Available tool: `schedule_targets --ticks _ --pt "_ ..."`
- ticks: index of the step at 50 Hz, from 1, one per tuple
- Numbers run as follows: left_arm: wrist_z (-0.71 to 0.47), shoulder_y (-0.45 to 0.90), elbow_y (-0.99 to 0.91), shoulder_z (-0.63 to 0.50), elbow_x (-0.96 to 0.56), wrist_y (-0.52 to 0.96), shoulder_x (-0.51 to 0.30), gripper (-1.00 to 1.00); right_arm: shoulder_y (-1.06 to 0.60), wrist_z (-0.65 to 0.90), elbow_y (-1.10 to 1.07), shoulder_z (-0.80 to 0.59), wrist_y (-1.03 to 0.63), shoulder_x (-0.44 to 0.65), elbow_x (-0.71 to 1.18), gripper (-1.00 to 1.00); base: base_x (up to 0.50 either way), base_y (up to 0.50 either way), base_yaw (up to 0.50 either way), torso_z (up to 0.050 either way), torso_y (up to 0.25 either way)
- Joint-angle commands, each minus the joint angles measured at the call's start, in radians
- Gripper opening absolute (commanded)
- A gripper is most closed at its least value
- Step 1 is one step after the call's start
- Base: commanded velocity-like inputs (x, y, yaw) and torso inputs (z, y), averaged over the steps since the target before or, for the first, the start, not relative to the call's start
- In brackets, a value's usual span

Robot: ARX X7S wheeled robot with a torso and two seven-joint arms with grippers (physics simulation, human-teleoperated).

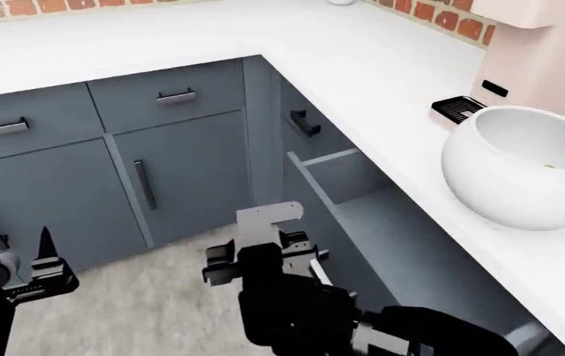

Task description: Place the bar in the bowl and close the drawer.

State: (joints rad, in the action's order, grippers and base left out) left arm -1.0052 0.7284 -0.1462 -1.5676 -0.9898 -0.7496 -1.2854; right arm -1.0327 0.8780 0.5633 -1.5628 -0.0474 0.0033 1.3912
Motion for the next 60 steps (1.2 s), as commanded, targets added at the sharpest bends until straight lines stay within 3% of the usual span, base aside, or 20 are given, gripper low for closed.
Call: schedule_targets --ticks 1,39,60 --pt "0.003 0.000 0.000 0.005 0.002 0.009 0.003 1.00 0.051 -0.038 0.117 0.002 0.006 -0.003 0.008 1.00 0.00 0.00 0.00 0.000 0.000" --pt "-0.010 -0.035 0.009 0.011 0.011 -0.010 0.002 1.00 0.064 -0.056 0.420 0.005 0.046 -0.003 0.012 1.00 0.00 0.00 0.00 0.000 0.000" --pt "-0.022 -0.062 0.010 0.013 0.019 -0.029 -0.009 1.00 0.078 -0.040 0.471 0.025 -0.208 -0.003 -0.323 1.00 0.00 0.00 0.00 0.000 0.000"
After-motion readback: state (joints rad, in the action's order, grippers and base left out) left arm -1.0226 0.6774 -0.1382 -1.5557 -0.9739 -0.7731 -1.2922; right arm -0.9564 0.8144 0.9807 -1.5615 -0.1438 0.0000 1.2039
